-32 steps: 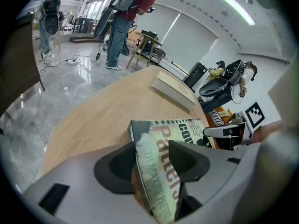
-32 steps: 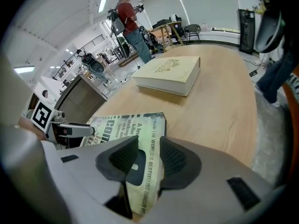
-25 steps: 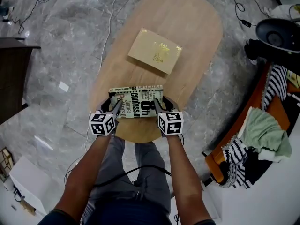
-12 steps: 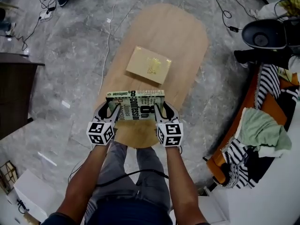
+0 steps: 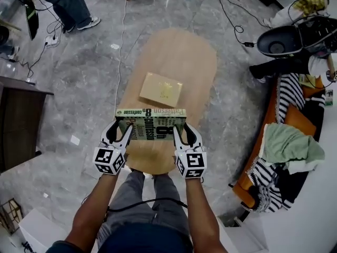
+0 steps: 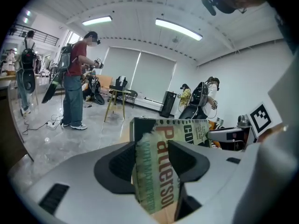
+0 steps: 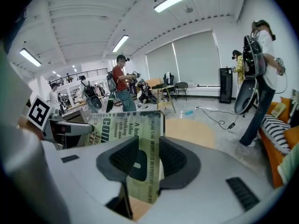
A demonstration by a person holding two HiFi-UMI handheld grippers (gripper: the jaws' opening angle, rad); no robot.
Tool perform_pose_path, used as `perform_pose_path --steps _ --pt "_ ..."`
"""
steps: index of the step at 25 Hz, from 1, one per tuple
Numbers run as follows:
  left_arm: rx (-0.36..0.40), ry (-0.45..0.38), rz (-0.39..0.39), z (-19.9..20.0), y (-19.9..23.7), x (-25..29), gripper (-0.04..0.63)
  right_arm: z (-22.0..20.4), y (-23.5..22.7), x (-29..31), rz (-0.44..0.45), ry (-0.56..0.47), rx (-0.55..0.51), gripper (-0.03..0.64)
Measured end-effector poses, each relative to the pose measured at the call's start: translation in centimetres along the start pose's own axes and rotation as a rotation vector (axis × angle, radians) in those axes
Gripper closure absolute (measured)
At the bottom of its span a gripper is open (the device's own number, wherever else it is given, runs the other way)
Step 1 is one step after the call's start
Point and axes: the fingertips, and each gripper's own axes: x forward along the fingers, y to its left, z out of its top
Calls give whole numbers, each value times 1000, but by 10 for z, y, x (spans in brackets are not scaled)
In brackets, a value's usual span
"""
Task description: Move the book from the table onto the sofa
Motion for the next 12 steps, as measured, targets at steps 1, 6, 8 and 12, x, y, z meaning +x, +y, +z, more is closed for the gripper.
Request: perform_pose_path --steps 1,6,8,12 --pt "14 -15 -8 11 -4 -4 377 9 1 -7 -9 -19 -3 471" --pt "75 -88 -58 63 -26 -24 377 56 6 -43 -53 -109 -23 471" --pt "91 -116 -79 81 -35 -32 377 73 8 -59 -68 -142 -38 471" --pt "122 -170 -119 116 -52 -51 377 107 15 -90 -103 -202 -63 471"
